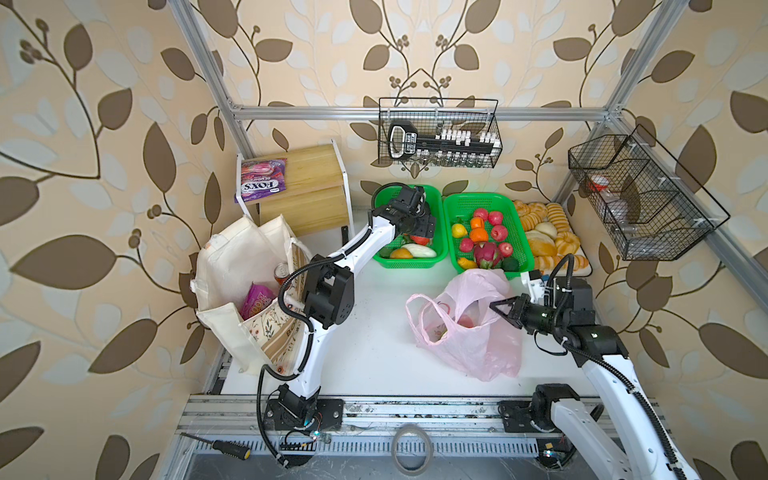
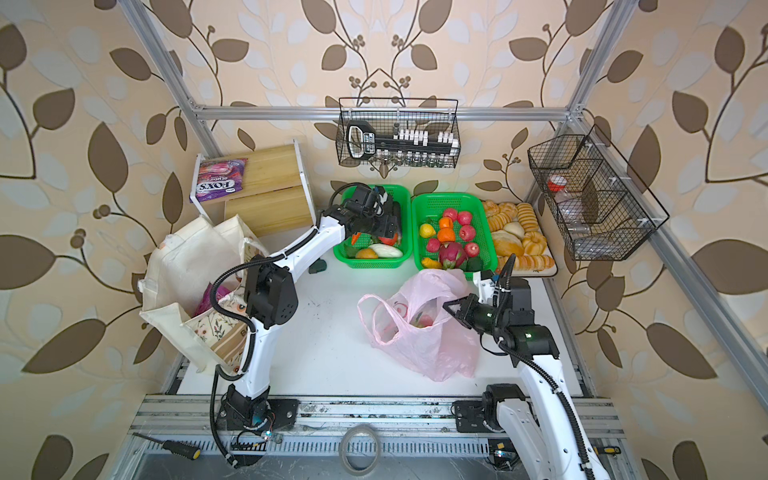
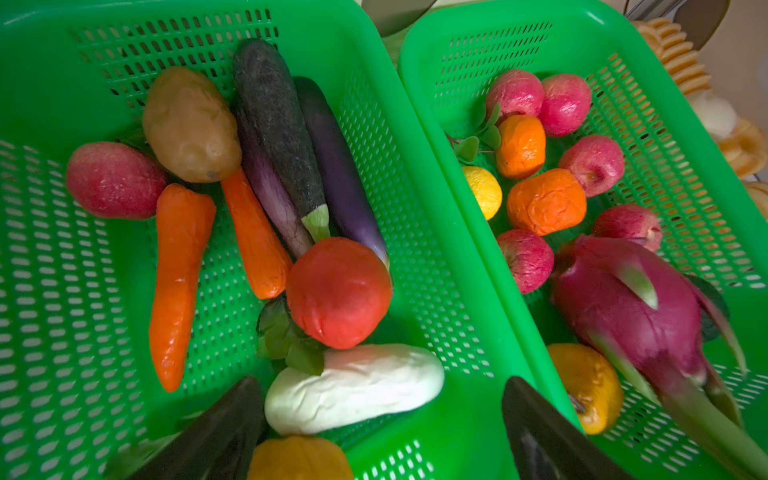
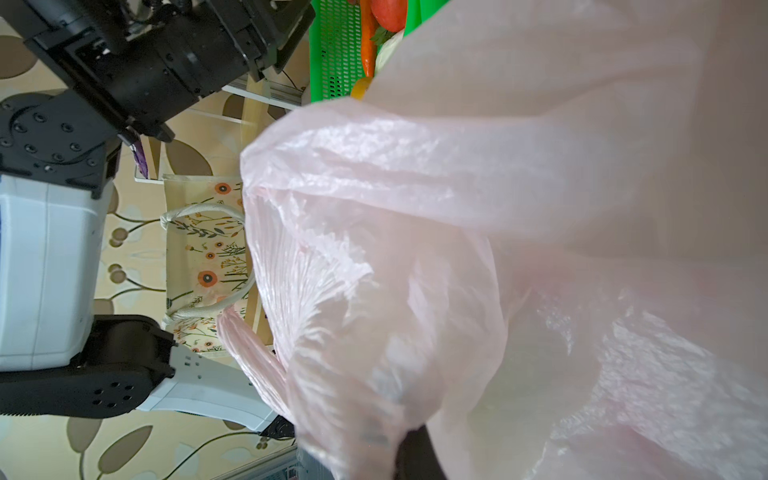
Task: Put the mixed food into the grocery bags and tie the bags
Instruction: 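Withdraw the left gripper back to the vegetable basket, then grasp the red tomato in the vegetable basket with the left gripper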
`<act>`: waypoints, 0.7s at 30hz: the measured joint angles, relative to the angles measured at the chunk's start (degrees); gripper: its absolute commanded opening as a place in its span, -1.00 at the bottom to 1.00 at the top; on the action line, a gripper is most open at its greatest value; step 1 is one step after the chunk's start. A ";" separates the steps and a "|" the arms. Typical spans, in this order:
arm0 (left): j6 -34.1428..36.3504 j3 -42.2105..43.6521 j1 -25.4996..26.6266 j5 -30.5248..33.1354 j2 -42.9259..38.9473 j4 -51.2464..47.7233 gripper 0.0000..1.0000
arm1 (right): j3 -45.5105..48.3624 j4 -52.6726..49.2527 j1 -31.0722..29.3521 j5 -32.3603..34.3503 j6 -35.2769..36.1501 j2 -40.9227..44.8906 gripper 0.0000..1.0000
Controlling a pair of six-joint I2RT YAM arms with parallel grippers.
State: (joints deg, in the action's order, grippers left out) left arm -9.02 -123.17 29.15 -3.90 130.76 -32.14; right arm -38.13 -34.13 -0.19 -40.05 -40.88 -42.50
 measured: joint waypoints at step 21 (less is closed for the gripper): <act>2.45 -5.66 -0.74 -0.24 12.31 0.57 0.21 | -1.07 0.00 0.11 -0.87 0.46 -1.84 -1.00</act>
State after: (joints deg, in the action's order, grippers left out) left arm -6.57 -128.84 28.40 -4.14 143.06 -31.57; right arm -39.20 -34.13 -0.08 -40.93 -40.42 -44.34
